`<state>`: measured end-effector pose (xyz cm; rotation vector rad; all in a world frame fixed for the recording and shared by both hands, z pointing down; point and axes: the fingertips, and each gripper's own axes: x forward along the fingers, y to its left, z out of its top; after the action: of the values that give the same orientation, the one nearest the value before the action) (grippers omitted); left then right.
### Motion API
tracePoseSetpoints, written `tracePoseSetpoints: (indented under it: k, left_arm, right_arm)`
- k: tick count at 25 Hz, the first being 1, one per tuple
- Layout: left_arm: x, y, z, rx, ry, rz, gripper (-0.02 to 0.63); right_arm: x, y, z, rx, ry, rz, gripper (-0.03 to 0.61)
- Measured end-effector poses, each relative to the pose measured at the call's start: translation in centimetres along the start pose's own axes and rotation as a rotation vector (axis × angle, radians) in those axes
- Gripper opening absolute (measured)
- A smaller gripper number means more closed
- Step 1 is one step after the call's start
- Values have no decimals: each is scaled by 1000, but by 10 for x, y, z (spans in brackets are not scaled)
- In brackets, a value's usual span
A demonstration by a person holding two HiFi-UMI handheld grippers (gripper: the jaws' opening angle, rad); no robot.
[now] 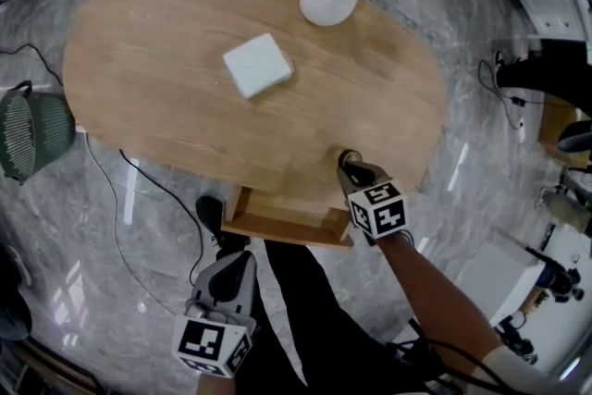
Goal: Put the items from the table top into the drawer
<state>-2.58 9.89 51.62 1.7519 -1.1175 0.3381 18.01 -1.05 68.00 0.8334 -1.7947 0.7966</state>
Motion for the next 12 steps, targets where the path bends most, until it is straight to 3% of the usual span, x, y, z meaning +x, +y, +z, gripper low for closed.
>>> tracePoseSetpoints:
  k: [12]
  left_arm:
    - [-17,14,-32,-7,6,-14,2]
  right_arm:
    - [-5,48,-26,28,1,22,58]
